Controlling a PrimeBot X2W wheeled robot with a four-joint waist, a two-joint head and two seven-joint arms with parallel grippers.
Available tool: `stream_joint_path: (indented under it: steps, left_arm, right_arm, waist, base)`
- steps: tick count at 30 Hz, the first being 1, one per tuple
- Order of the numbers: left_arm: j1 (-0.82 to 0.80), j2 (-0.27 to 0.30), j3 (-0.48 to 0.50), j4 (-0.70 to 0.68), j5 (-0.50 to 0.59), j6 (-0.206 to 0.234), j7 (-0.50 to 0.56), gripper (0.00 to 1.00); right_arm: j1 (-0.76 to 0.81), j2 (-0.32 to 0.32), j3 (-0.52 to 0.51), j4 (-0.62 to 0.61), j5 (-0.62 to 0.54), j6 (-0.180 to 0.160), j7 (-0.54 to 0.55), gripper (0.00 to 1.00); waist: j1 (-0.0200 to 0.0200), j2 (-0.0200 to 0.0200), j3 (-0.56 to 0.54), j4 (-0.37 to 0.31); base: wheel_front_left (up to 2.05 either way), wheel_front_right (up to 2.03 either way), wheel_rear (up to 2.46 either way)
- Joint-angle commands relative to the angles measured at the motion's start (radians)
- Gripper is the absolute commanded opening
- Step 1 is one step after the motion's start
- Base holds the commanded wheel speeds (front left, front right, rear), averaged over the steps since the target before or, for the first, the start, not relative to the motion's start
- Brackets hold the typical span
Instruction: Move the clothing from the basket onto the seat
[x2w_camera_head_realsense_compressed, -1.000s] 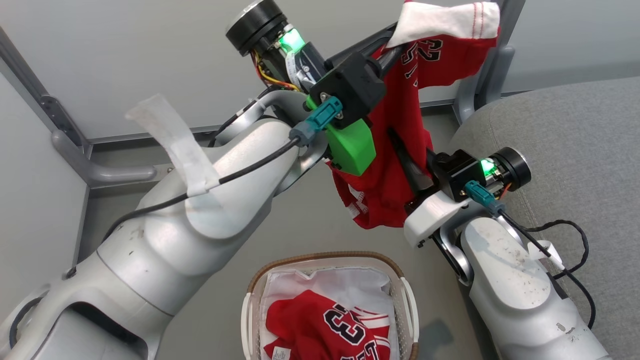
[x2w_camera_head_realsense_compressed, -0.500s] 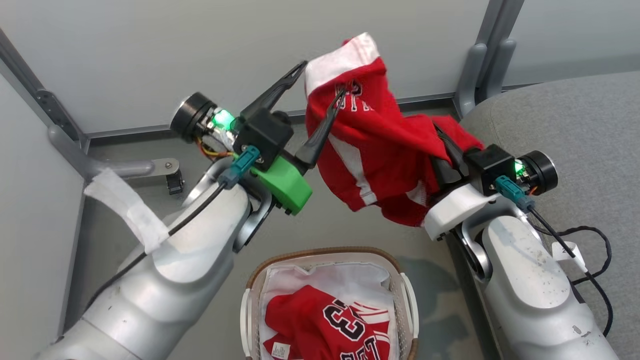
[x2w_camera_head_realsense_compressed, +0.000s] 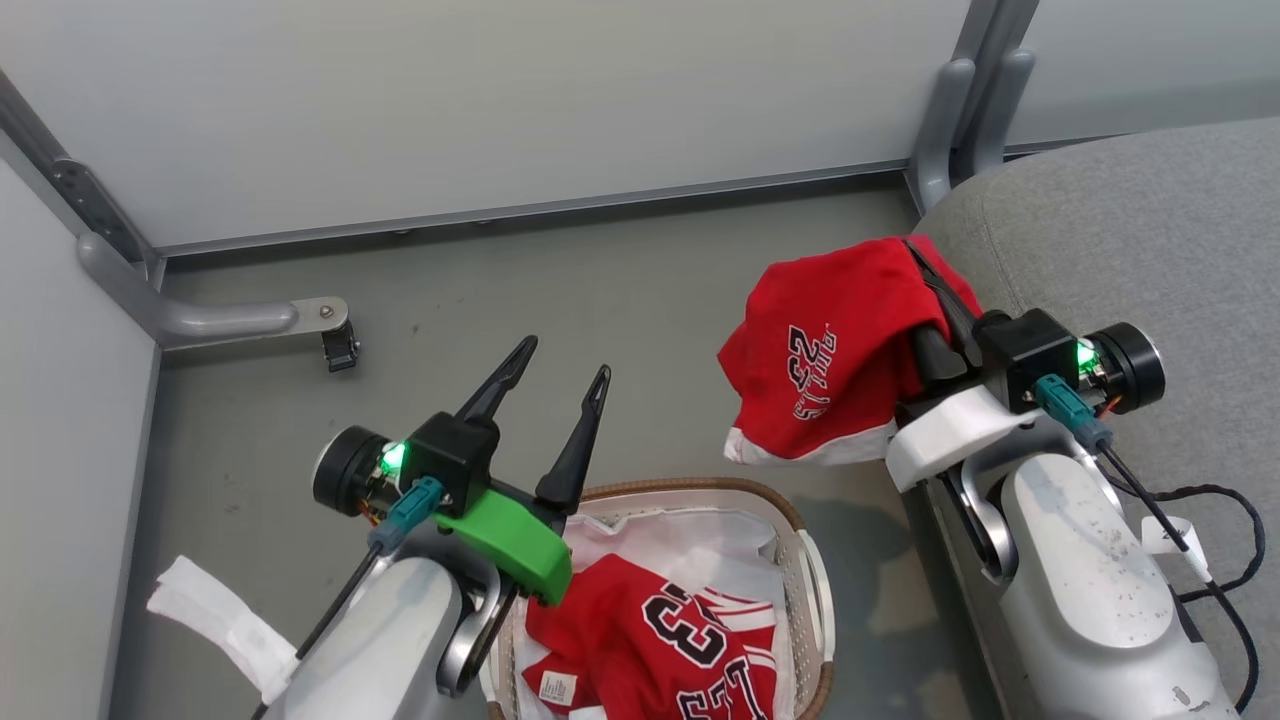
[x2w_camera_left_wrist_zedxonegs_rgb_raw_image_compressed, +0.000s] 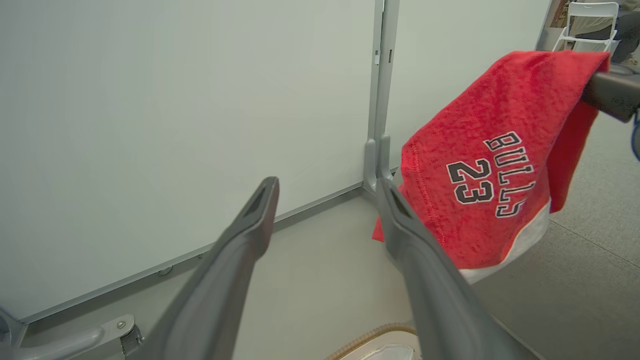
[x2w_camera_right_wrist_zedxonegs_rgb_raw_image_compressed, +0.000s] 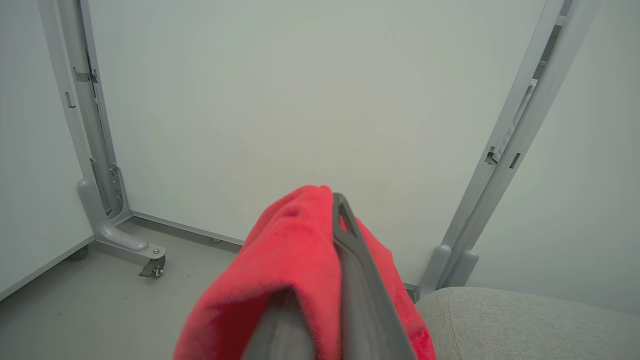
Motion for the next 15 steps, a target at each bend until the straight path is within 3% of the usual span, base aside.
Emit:
stream_joint_path:
  steps: [1, 15]
  left_arm:
    - [0.033, -0.006, 0.020, -0.010, 0.015, -0.010, -0.001, 1.00]
    - [0.144, -0.058, 0.146, -0.059, 0.135, -0.050, 0.000, 1.00]
  right_arm:
    - [0.021, -0.004, -0.008, -0.009, -0.004, -0.001, -0.002, 0.00]
    - [0.049, -0.004, -0.062, -0.047, -0.017, -0.001, -0.002, 0.00]
  waist:
    - [0.0000, 0.0000, 0.004, -0.006]
    - [0.0000, 0.0000, 0.035, -0.072]
  base:
    - [0.00, 0.00, 0.00]
    - [0.00, 0.00, 0.00]
